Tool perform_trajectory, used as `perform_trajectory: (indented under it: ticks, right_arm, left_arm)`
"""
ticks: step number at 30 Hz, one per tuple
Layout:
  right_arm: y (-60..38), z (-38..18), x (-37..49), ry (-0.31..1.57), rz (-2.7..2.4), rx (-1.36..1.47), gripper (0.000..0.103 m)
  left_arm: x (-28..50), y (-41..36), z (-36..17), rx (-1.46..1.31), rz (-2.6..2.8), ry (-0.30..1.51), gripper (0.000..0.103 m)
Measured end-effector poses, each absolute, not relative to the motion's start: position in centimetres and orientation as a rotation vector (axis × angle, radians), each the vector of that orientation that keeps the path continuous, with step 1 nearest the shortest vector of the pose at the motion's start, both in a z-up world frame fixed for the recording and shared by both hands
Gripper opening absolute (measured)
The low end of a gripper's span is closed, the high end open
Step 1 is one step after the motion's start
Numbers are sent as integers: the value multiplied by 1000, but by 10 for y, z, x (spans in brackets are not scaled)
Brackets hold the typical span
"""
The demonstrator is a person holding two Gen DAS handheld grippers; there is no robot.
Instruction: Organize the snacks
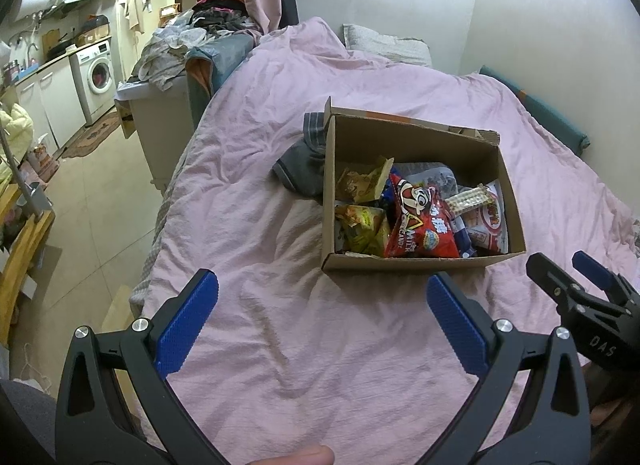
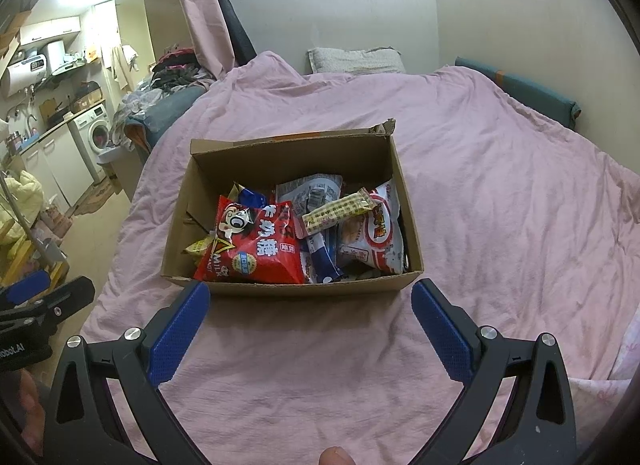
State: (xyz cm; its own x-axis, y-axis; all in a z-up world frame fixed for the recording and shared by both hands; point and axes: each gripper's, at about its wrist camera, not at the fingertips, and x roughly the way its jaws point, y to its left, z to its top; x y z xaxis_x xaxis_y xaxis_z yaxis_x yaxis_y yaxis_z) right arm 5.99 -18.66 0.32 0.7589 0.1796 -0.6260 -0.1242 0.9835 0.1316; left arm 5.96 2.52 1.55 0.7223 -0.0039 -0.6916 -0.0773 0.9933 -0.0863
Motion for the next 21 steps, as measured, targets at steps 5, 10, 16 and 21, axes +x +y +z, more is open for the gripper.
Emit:
perform_trajectory:
  ticks: [5,10,16,21]
  right_arm:
    - [-188,3,60,685,168,92,103]
    - [-190,4,60,689,168,100,103]
    - [-191,4,60,690,169,98,103]
    - [-191,4,60,685,168,100,103]
  left_arm:
    - [59,25,15,-113,42,764,103]
    - [59,25,15,-112,41,765,103]
    - [59,27,13,-116,50,772,103]
    - [59,28,13,-114,48,773,103]
